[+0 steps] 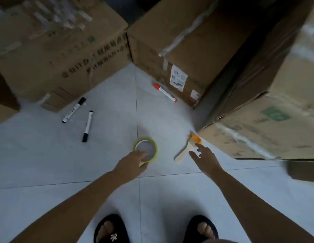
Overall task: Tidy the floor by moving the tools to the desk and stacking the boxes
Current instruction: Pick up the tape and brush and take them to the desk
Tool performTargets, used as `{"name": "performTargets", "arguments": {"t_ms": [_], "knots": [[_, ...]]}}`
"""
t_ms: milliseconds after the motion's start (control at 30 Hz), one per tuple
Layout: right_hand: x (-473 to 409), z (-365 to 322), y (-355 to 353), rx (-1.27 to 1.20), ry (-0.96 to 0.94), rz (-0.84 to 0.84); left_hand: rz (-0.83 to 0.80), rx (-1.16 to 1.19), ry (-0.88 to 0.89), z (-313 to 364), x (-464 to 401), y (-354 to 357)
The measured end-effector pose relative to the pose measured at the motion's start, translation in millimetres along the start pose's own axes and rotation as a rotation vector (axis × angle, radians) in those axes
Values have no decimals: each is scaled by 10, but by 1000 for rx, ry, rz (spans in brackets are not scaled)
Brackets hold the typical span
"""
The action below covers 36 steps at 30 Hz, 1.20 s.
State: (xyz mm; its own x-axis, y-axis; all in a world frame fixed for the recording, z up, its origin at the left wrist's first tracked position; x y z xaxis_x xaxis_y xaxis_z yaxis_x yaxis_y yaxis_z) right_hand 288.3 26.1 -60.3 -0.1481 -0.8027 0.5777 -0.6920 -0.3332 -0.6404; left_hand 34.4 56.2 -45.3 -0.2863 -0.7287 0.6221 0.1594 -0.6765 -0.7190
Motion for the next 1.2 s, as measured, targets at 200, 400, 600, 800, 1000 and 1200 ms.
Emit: {"name": "performTargets", "arguments": {"t_ms": [200, 400, 600, 800, 1000, 1200], "knots": [[-536, 439, 503, 70, 204, 173, 194, -558, 218, -253, -503, 532], [-665, 355, 584, 266, 207, 142, 225, -667, 275, -293, -511, 582], [-571, 369, 508, 157, 190, 89, 209, -462, 248, -227, -476, 357], [293, -124, -176, -107, 168, 168, 139, 62, 52, 92, 201, -500], [1558, -1073, -1293, -266, 94, 178, 171, 390, -56, 575, 1476, -1774], [3025, -1942, -2536, -389, 49, 223, 172, 470, -44, 1197, 2967, -3130]]}}
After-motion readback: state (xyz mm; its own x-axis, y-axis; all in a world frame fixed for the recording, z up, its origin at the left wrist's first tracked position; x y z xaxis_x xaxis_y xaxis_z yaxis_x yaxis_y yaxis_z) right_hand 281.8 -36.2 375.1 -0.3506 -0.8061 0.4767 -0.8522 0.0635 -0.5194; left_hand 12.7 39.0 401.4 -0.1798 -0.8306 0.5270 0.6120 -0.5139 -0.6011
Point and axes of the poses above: each hand's wrist, its own x-axis away from the middle knuckle, its own y-axis out of the palm, z = x × y, the point moved 8 cm from there along -x, towards the middle knuckle, and after that the axes turned 9 degrees about -y, right-handed, at the moved point
